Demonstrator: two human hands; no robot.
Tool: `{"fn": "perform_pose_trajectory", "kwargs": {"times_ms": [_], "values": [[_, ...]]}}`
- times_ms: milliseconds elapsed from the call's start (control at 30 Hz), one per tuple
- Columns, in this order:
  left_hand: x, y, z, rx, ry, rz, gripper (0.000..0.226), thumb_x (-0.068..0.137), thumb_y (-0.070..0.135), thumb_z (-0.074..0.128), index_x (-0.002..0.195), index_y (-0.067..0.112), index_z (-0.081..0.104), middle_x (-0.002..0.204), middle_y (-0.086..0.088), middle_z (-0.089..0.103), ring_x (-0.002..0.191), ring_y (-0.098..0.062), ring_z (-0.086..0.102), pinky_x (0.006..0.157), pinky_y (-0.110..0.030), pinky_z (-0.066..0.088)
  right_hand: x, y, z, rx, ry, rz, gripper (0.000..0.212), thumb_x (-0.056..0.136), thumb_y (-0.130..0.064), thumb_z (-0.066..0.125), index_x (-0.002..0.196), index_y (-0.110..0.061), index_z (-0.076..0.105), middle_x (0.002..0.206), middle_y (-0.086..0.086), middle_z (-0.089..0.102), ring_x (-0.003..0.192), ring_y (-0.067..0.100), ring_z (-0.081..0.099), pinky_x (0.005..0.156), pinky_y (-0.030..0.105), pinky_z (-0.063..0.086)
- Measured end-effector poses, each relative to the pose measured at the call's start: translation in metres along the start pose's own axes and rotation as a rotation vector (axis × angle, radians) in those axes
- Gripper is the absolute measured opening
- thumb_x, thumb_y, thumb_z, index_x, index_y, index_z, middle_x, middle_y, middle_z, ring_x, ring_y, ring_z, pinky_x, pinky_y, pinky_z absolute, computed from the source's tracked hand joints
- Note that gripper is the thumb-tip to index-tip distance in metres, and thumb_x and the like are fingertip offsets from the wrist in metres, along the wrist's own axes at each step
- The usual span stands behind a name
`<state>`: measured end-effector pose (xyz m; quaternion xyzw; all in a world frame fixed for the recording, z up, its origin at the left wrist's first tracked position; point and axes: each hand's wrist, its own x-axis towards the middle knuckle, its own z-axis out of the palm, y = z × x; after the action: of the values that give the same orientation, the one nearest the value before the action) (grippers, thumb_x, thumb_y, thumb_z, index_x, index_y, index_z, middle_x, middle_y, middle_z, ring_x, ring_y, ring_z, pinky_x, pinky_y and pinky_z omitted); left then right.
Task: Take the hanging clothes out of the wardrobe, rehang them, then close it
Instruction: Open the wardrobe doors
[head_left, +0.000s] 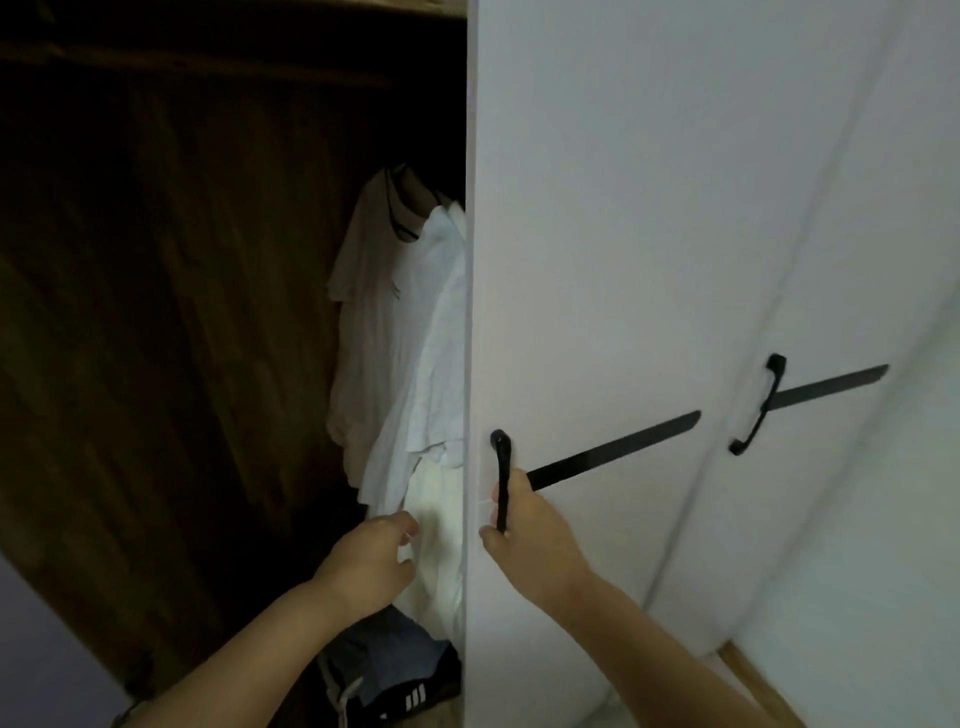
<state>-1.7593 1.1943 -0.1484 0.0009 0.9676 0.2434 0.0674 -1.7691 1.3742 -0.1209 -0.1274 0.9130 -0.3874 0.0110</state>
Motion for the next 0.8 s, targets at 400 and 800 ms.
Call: {"fn": "perform_pose_trajectory", "kwargs": {"times_ms": [400,800], "values": [[-0.047,0.059,0.036,0.064,-0.027,0.158,0.039,0.093,0.021,0.053,0.131,0.02,0.046,0.129,0.004,0.051,0.108,-0.008,0.051,0.083,-0.012,0.037,-0.122,0.037,-0.053,-0.068,0.05,0.079,0.036,0.089,-0.03,0.059,0.116,-0.02,0.038,0.096,-0.004,0.056,0.088,0.014,0.055,0.075,0.021,0.045],[-0.096,0.142,0.108,0.065,-0.116,0.297,0.037,0.093,0.018,0.052,0.129,0.018,0.046,0.125,0.001,0.052,0.094,-0.006,0.045,0.079,-0.009,0.032,-0.219,0.125,-0.153,0.007,0.263,0.327,0.045,0.08,-0.03,0.07,0.109,-0.02,0.037,0.088,-0.008,0.051,0.074,0.007,0.05,0.06,0.019,0.04]]}}
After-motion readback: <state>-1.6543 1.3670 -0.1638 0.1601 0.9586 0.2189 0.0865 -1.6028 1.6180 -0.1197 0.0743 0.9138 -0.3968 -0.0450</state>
